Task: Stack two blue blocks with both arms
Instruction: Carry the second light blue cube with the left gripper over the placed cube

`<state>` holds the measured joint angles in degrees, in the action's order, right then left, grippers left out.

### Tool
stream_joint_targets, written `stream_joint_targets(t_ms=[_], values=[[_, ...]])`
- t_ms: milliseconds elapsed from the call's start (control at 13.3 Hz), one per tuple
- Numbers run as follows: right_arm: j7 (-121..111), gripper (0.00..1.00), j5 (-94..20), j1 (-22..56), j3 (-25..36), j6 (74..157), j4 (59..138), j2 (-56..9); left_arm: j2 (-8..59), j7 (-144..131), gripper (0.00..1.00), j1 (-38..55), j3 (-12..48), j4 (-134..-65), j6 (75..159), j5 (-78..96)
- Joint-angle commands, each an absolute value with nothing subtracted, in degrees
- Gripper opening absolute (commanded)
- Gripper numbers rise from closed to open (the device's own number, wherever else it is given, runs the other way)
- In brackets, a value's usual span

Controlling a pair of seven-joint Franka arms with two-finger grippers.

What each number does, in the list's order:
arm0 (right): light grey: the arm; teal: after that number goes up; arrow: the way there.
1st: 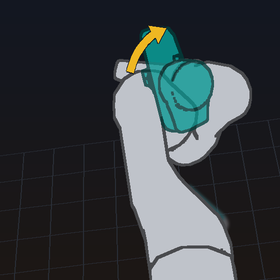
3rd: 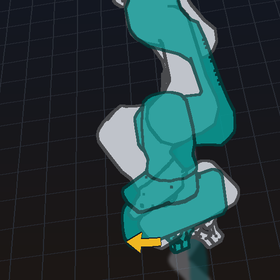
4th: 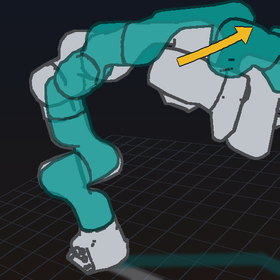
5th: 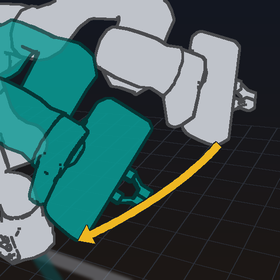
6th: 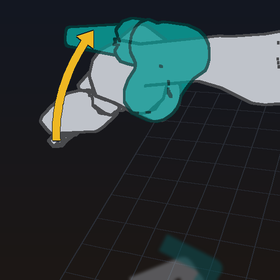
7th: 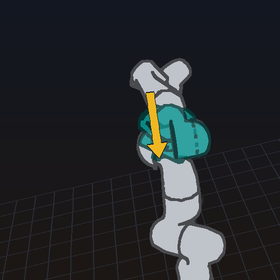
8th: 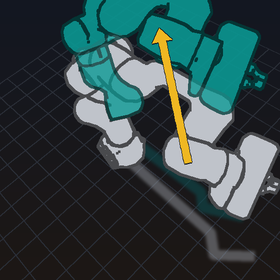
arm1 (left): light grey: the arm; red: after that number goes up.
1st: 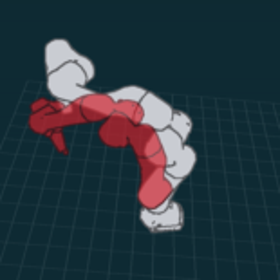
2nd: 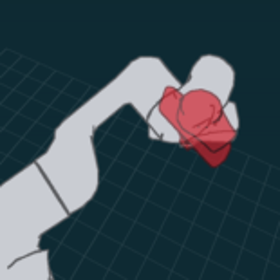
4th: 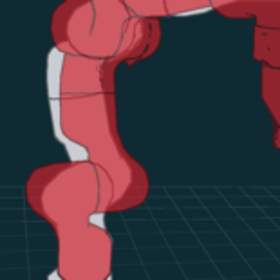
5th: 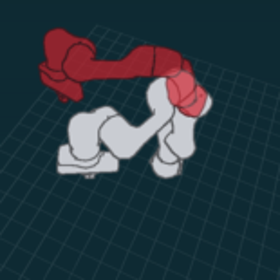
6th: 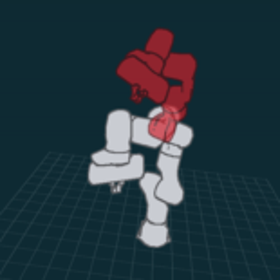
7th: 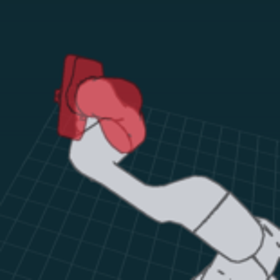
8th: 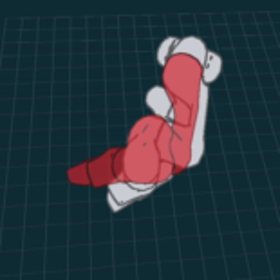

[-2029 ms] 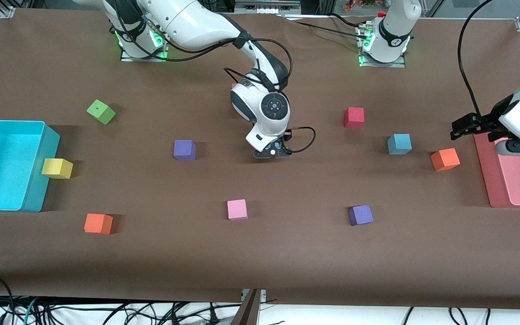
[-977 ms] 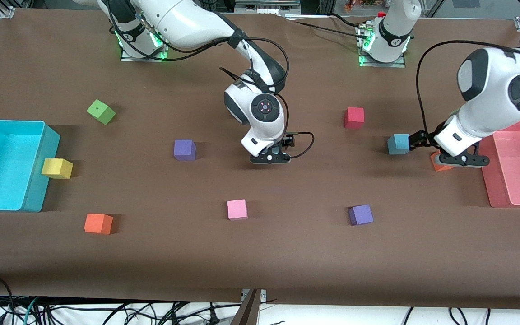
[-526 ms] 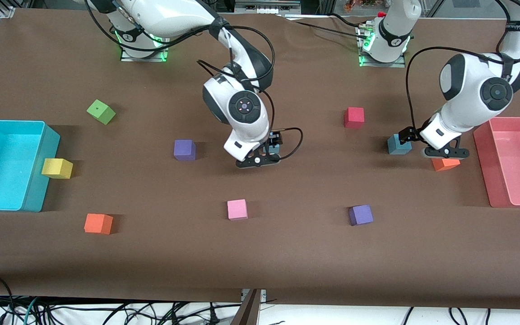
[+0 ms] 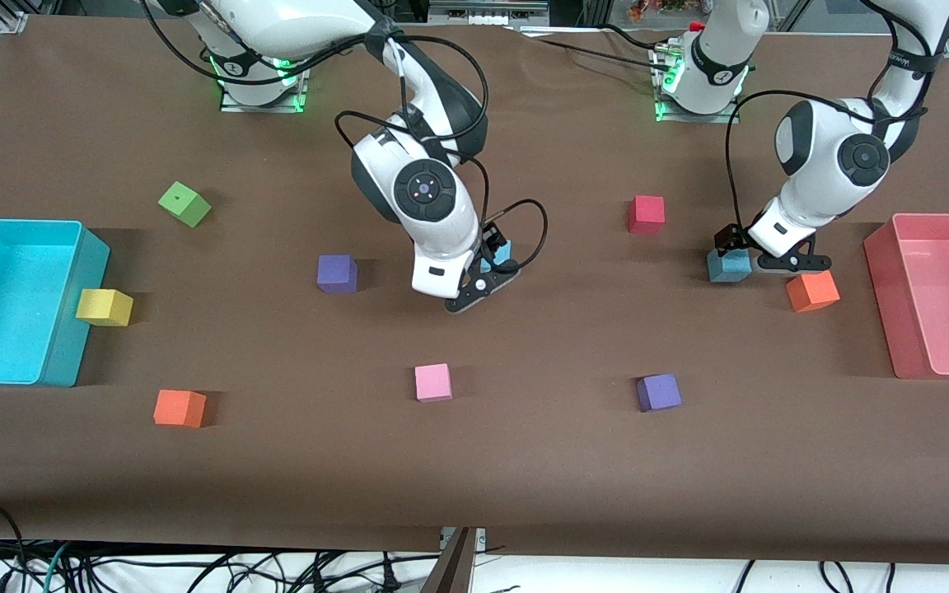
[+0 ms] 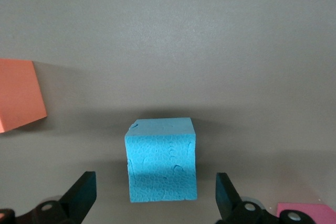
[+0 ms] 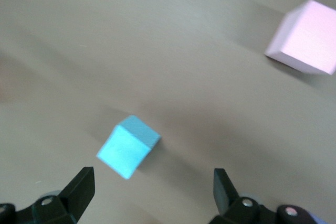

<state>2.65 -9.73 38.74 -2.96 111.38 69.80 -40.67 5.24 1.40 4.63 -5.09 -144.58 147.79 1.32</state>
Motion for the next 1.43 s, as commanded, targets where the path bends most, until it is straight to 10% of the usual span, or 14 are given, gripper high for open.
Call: stream_joint_targets(t_ms=[0,376,902,1353], values=[[-11.5,1.00,-13.1,35.8,-3.2,115.6,82.7,-32.2,7.5,2.5,1.00,4.3,-4.9,-144.6,150.3,2.5],[-27.5,1.00,-18.9,28.9,-7.2,121.6,94.0,-28.4,11.3,2.5,0.99,4.3,-4.9,-144.2,153.7,2.5],[-51.7,1.00,-38.3,27.5,-9.0,141.6,107.4,-28.1,9.6,2.6,0.09,5.0,-4.9,-143.7,153.2,2.2],[-80.3,1.00,-65.2,27.4,-11.5,148.1,110.2,-31.4,-0.3,-3.9,0.00,11.0,-1.1,-127.7,126.5,2.5]])
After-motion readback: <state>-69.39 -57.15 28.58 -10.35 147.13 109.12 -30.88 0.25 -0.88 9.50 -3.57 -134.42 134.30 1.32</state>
